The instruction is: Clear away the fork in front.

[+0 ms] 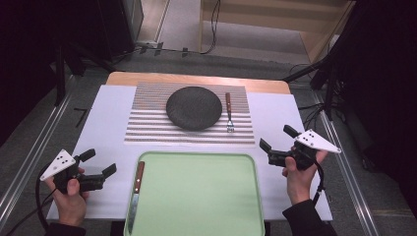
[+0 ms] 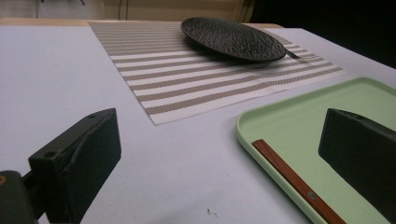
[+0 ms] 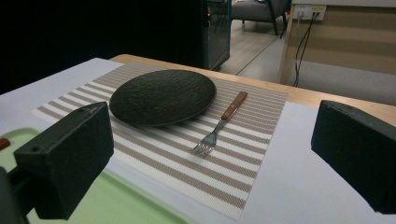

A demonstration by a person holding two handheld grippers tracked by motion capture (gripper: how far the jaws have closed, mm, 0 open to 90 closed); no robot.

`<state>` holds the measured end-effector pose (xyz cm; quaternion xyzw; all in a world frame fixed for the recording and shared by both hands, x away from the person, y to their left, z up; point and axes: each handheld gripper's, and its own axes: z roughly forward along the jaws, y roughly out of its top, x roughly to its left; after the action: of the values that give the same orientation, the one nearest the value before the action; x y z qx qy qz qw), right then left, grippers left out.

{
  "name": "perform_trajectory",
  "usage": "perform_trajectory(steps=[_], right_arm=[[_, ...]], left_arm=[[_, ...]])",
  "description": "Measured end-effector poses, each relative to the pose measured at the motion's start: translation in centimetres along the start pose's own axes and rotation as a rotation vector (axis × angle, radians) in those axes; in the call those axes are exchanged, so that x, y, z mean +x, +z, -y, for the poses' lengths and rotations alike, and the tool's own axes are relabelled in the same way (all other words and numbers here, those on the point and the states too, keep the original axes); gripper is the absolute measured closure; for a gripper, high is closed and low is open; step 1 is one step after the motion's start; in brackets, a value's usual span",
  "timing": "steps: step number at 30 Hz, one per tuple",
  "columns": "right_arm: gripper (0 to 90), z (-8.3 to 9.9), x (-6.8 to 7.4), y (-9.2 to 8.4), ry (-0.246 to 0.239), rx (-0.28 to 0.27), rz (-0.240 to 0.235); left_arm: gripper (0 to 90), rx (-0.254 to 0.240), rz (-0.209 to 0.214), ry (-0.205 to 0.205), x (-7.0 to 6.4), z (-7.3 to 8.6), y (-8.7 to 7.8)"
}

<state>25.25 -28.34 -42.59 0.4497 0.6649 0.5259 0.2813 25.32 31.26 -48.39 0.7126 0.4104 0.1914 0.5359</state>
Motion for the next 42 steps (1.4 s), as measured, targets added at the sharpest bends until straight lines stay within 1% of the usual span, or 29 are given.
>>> perform_trajectory(steps=[3,6,8,10,12,13,16,17,18,19,22,29,34,40,42], right_arm=[[0.0,-0.5,0.0,0.9,-0.011,0.002,0.006],[0.0,-0.8,0.1,2.0,-0.004,0.019,0.003],[0.0,-1.0,0.2,2.7,-0.003,0.038,-0.004],[0.0,-1.2,0.3,3.4,-0.006,0.053,0.001],[0.0,-1.4,0.2,4.0,-0.013,0.060,-0.001],[0.0,-1.6,0.2,4.3,-0.006,0.065,-0.003],[0.0,-2.2,0.2,5.0,-0.004,0.066,-0.007],[0.0,-2.4,0.3,5.2,-0.008,0.068,-0.009],[0.0,-2.8,0.4,5.8,-0.021,0.074,-0.012],[0.0,-2.8,0.4,5.8,-0.021,0.074,-0.012],[0.0,-3.4,0.5,6.8,-0.030,0.089,-0.014],[0.0,-4.2,0.6,9.1,-0.017,0.111,-0.019],[0.0,-4.9,0.3,10.6,-0.013,0.133,-0.012],[0.0,-5.3,-0.1,12.5,-0.027,0.167,0.001],[0.0,-5.3,-0.5,13.0,-0.018,0.179,0.004]], left_arm=[[0.0,0.009,-0.004,0.014,-0.2,0.1,0.2],[0.0,0.011,0.002,0.021,-0.3,0.1,0.1],[0.0,0.007,0.004,0.016,-0.3,0.1,0.1],[0.0,0.006,0.005,0.013,-0.2,0.1,0.1],[0.0,0.004,0.006,0.012,-0.2,0.1,0.1],[0.0,0.006,0.006,0.014,-0.2,0.1,0.1],[0.0,0.008,0.011,0.017,-0.3,0.1,0.2],[0.0,0.006,0.011,0.014,-0.3,0.2,0.2],[0.0,0.008,0.010,0.014,-0.3,0.1,0.2],[0.0,0.010,0.010,0.014,-0.3,0.1,0.2],[0.0,0.009,0.010,0.017,-0.3,0.2,0.2],[0.0,0.005,0.011,0.022,-0.3,0.2,0.1],[0.0,0.005,0.015,0.019,-0.3,0.2,0.2],[0.0,0.009,0.015,0.019,-0.3,0.2,0.2],[0.0,0.009,0.015,0.020,-0.3,0.2,0.2]])
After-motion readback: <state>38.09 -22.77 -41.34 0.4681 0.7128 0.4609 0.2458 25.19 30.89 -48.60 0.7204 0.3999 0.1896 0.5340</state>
